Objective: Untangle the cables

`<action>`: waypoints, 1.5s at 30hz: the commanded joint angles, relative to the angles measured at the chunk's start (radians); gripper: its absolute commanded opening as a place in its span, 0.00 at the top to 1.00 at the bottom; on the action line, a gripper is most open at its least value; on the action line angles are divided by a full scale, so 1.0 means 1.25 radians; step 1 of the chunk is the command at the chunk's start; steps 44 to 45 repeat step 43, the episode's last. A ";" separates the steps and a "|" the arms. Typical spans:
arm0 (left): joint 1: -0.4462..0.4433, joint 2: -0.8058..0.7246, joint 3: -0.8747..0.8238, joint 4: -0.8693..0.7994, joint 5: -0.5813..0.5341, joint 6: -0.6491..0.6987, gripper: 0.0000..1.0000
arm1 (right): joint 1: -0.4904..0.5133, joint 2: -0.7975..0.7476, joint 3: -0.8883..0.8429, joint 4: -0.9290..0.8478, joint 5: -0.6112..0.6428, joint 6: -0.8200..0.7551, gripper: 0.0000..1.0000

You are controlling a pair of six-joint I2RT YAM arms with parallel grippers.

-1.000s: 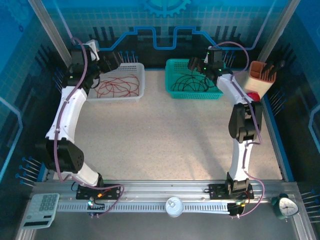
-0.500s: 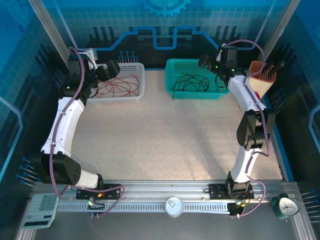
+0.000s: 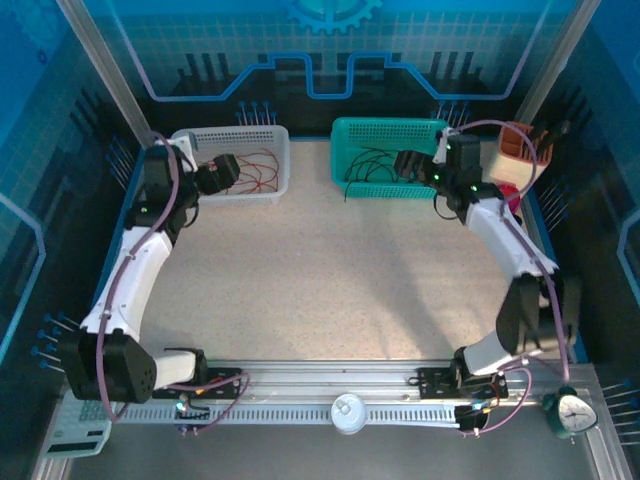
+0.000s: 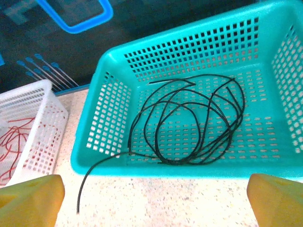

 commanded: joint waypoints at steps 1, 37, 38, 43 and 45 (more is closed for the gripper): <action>-0.019 -0.045 -0.149 0.226 -0.077 0.094 0.01 | 0.024 -0.097 -0.112 0.118 0.093 -0.094 0.00; -0.032 0.263 -0.561 0.921 -0.142 0.219 0.01 | -0.043 0.069 -0.610 0.802 0.095 -0.341 0.00; -0.030 0.262 -0.561 0.918 -0.139 0.218 0.01 | -0.044 0.071 -0.610 0.799 0.092 -0.342 0.00; -0.029 0.262 -0.561 0.919 -0.138 0.217 0.01 | -0.046 0.069 -0.612 0.804 0.088 -0.341 0.01; -0.029 0.262 -0.561 0.919 -0.138 0.217 0.01 | -0.046 0.069 -0.612 0.804 0.088 -0.341 0.01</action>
